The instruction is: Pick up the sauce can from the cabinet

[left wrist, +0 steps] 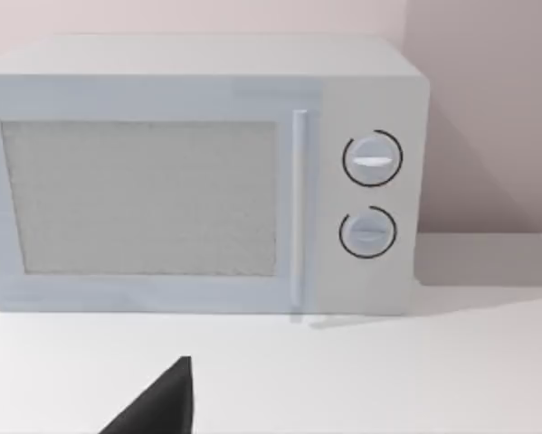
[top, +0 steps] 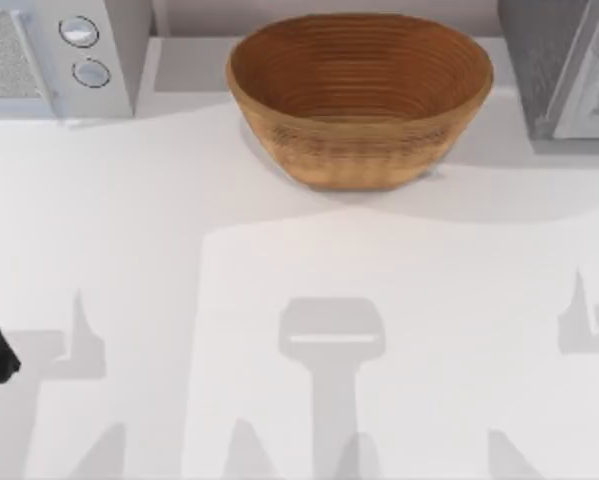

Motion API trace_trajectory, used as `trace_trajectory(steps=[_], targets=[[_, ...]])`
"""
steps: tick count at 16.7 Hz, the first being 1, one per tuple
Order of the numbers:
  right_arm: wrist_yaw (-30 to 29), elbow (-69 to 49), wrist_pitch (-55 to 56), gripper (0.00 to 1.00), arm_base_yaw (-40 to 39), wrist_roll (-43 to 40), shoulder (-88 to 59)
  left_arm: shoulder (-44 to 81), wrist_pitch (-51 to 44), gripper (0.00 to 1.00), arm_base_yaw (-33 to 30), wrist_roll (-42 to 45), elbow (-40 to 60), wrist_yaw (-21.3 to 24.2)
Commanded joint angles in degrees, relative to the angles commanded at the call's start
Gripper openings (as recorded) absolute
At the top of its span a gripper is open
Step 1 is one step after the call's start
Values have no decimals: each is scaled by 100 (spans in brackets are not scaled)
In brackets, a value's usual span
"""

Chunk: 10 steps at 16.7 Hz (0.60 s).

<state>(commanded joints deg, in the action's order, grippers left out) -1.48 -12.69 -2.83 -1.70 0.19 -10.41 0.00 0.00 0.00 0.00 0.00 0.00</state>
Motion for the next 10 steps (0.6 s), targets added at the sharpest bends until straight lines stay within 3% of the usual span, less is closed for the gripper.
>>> trace_trajectory(steps=[10], targets=[[-602, -5155, -1305, 100, -520, 16, -3979, 0, 0, 100, 0, 0, 0, 0]])
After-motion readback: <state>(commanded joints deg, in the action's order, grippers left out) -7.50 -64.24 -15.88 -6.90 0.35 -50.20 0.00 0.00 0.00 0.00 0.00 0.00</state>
